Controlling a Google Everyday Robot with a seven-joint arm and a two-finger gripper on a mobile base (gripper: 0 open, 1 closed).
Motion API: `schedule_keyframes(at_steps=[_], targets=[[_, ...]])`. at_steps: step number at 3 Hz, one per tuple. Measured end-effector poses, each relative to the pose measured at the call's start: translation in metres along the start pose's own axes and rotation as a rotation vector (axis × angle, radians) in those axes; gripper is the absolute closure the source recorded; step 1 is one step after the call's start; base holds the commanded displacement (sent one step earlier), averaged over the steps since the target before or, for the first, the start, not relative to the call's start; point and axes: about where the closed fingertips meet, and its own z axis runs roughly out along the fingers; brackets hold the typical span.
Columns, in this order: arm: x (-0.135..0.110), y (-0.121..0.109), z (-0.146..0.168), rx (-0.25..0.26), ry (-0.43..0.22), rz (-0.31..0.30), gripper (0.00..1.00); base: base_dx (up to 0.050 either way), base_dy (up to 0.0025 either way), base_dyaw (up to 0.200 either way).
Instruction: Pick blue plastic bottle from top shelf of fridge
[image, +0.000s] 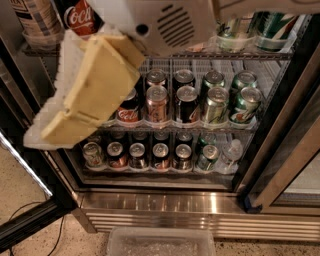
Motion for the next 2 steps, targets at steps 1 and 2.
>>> schedule_keyframes(at_steps=[1, 2], targets=[[0.0, 0.0, 0.0, 0.0, 0.0, 0.0, 0.0, 0.0, 0.0, 0.0], [0.0, 0.0, 0.0, 0.0, 0.0, 0.0, 0.0, 0.0, 0.0, 0.0]])
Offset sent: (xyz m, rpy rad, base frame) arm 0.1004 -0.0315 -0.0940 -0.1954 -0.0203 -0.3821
